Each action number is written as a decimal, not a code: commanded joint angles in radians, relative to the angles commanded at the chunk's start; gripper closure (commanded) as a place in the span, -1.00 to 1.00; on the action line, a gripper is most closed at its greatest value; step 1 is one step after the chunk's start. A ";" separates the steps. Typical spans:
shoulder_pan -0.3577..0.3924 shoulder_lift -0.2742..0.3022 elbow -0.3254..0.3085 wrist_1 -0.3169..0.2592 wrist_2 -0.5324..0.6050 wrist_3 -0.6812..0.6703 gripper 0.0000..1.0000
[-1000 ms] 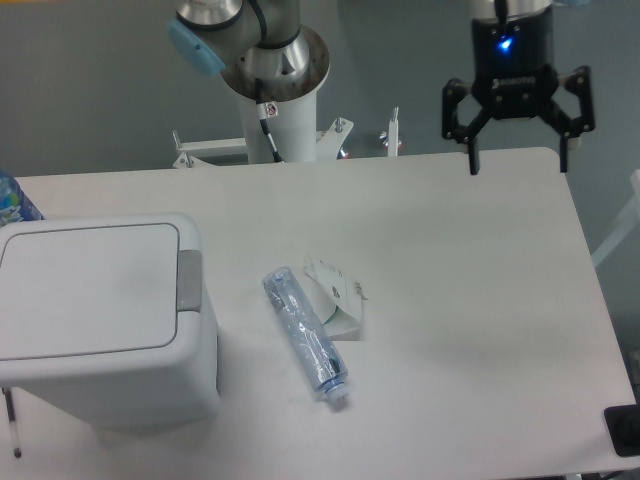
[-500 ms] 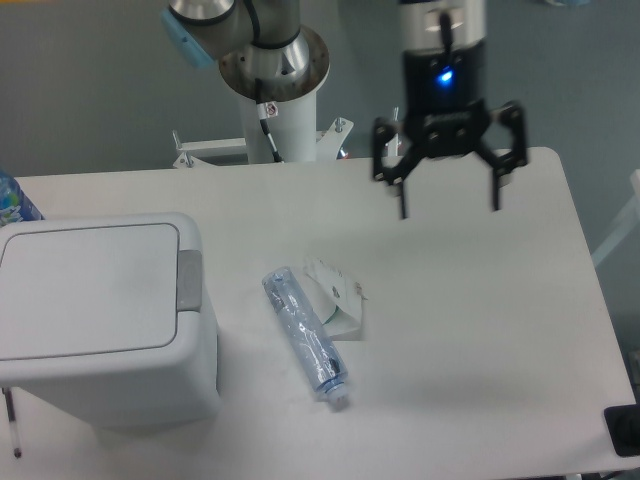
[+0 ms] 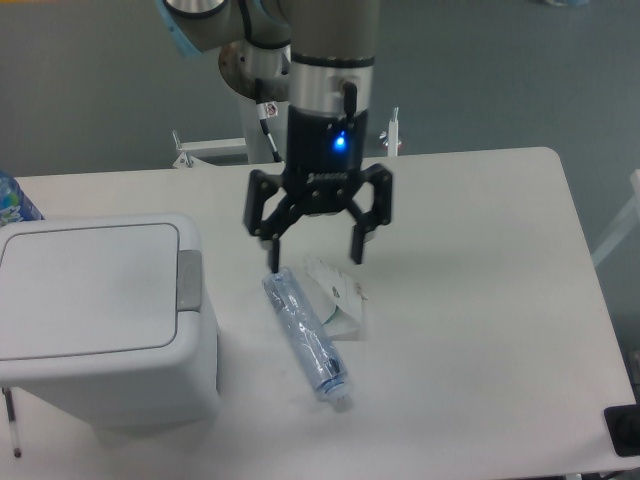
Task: Open the trash can
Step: 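Lower the gripper onto the grey latch button on the lid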
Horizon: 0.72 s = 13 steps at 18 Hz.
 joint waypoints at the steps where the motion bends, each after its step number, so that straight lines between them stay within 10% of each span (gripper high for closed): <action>1: -0.002 -0.006 -0.003 0.000 -0.008 -0.006 -1.00; 13: -0.051 -0.012 -0.052 0.011 -0.009 -0.003 -1.00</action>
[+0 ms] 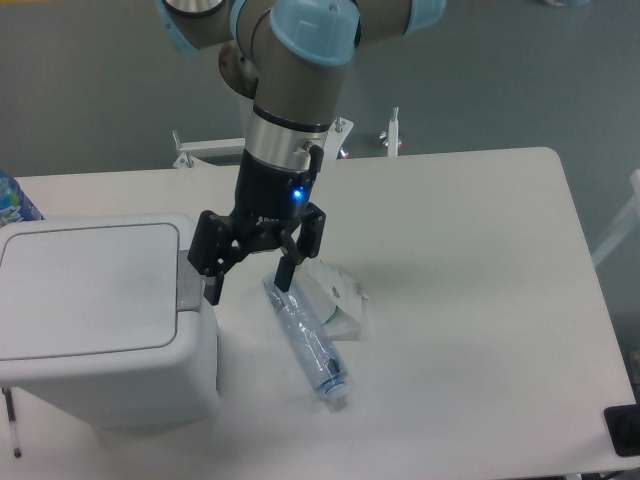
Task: Open the trash can
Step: 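Lower the gripper onto the grey latch button on the lid, then press down on the grey latch button until the lid pops open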
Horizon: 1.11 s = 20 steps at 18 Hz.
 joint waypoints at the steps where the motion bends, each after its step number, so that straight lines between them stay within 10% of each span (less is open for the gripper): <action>1: -0.002 0.002 -0.005 0.002 0.000 0.000 -1.00; 20: -0.015 0.005 -0.031 0.009 0.006 0.003 -1.00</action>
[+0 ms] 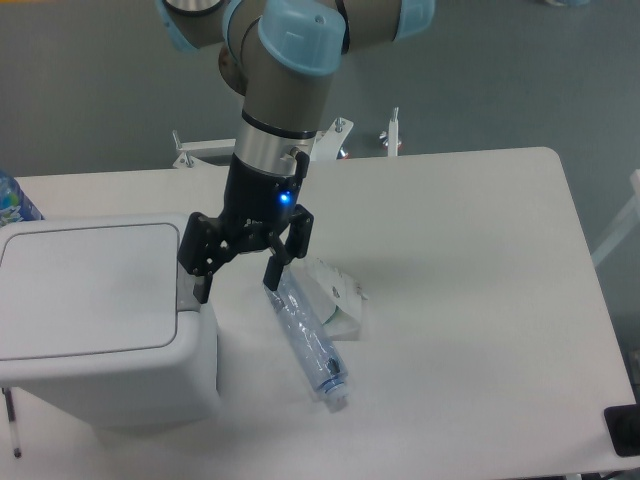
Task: Open the trash can
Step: 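Press down on the grey latch button until the lid pops open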
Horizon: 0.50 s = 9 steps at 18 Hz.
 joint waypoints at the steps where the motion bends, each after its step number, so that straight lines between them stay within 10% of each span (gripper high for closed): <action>1: 0.000 0.000 0.000 0.000 0.000 0.000 -1.00; 9: 0.000 -0.002 -0.008 0.003 0.000 0.002 -1.00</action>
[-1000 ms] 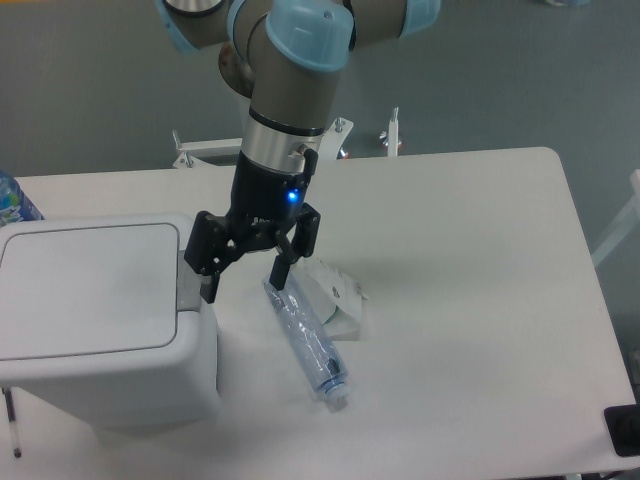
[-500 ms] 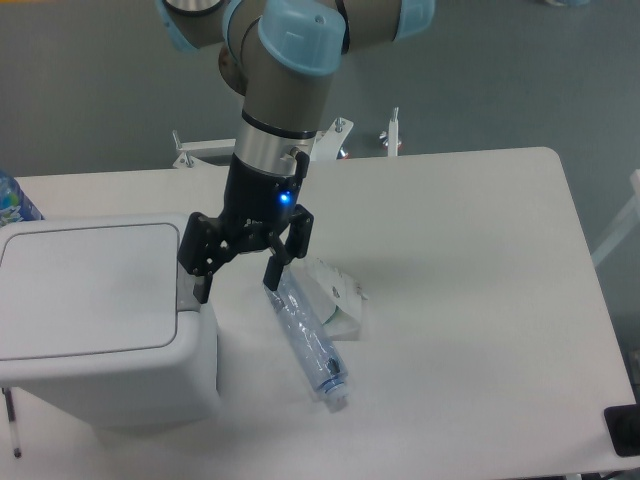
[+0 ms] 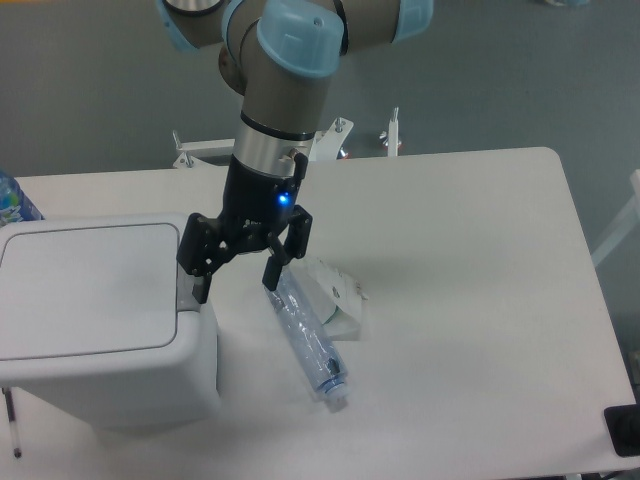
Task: Open the trash can
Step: 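Press down on the grey latch button until the lid pops open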
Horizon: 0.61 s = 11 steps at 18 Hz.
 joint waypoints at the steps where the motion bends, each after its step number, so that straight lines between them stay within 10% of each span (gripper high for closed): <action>1: 0.000 0.002 -0.002 0.000 0.000 0.002 -1.00; 11: 0.000 0.002 -0.006 0.000 0.002 0.005 -1.00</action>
